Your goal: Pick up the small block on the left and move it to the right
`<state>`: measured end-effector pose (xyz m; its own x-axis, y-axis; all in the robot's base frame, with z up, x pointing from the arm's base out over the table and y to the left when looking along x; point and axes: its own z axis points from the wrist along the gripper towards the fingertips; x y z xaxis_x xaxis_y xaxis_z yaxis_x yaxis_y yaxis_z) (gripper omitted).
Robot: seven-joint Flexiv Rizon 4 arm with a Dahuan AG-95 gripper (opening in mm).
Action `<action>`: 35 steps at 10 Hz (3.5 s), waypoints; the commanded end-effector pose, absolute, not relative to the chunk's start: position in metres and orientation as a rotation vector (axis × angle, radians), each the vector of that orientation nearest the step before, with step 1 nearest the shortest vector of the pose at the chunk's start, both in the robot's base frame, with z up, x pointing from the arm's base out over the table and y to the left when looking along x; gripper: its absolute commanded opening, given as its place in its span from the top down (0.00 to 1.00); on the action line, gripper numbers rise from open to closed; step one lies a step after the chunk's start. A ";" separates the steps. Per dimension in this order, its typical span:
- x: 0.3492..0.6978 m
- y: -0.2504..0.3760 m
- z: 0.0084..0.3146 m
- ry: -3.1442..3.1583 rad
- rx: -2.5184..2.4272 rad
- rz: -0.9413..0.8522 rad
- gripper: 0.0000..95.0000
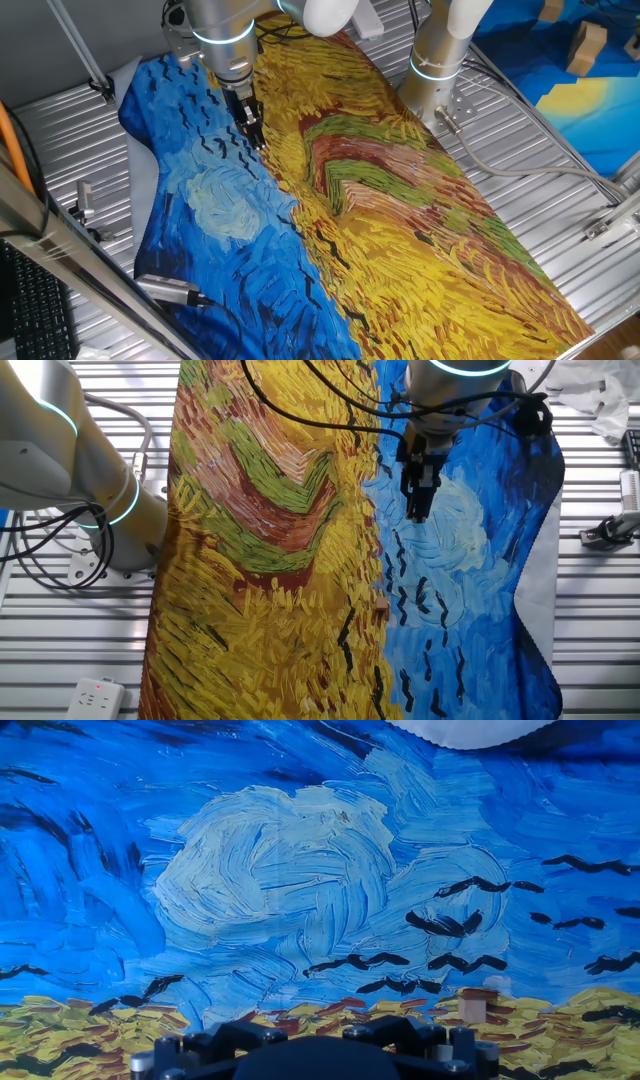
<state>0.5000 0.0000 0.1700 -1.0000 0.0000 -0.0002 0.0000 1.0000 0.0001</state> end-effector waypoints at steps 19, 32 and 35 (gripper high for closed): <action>0.504 0.003 0.168 3.109 -0.120 -0.170 1.00; 0.505 0.003 0.168 3.107 -0.097 -0.169 1.00; 0.505 0.003 0.167 3.107 -0.089 -0.168 1.00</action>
